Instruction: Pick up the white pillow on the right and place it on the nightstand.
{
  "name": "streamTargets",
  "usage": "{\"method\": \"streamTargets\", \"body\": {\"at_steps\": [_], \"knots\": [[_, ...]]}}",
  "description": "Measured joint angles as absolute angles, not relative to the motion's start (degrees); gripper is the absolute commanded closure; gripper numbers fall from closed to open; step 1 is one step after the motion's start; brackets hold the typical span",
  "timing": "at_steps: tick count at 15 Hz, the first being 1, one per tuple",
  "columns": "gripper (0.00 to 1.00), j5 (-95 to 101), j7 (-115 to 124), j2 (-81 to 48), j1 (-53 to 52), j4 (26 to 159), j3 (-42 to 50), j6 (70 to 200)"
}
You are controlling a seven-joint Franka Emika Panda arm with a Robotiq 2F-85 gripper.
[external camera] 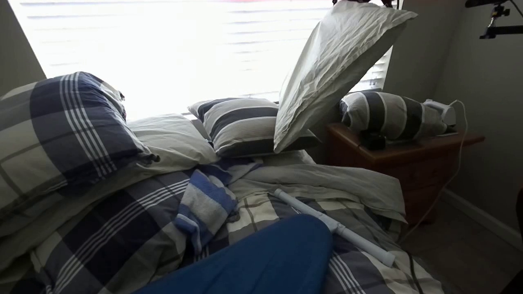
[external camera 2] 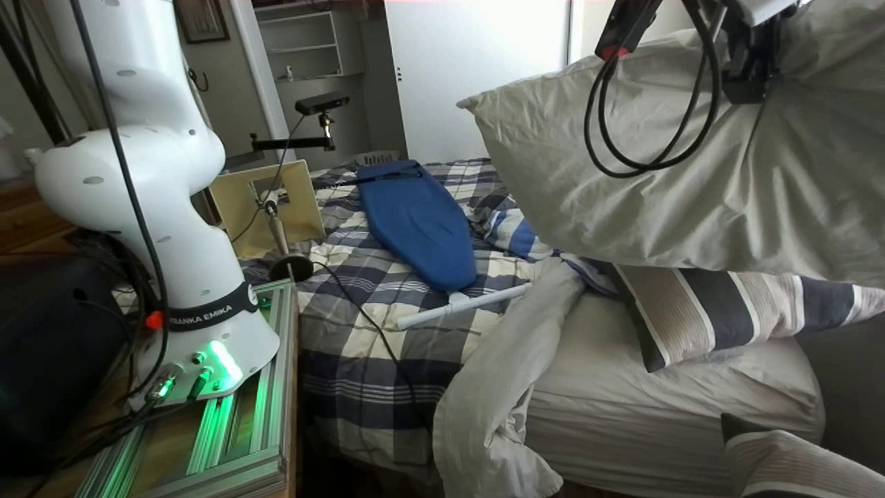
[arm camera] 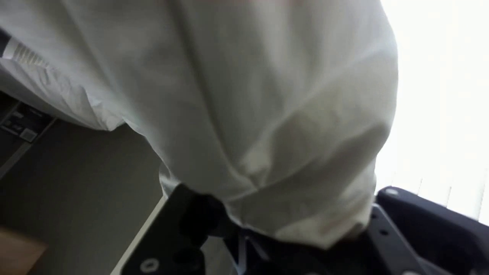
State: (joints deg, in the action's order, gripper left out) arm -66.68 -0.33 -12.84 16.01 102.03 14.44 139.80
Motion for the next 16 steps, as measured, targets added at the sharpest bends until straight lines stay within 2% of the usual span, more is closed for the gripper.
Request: {"method": "streamTargets", "body": {"at_steps": [10, 11, 16], "knots": [[0.95, -66.67, 11.87, -12.28, 17.23, 104.28, 18.05, 161.79], [0.8, -66.67, 12.92, -12.28, 17.28, 104.51, 18.82, 163.71], [0.8, -66.75, 14.23, -12.28, 17.57, 104.8, 20.1, 168.15]]}}
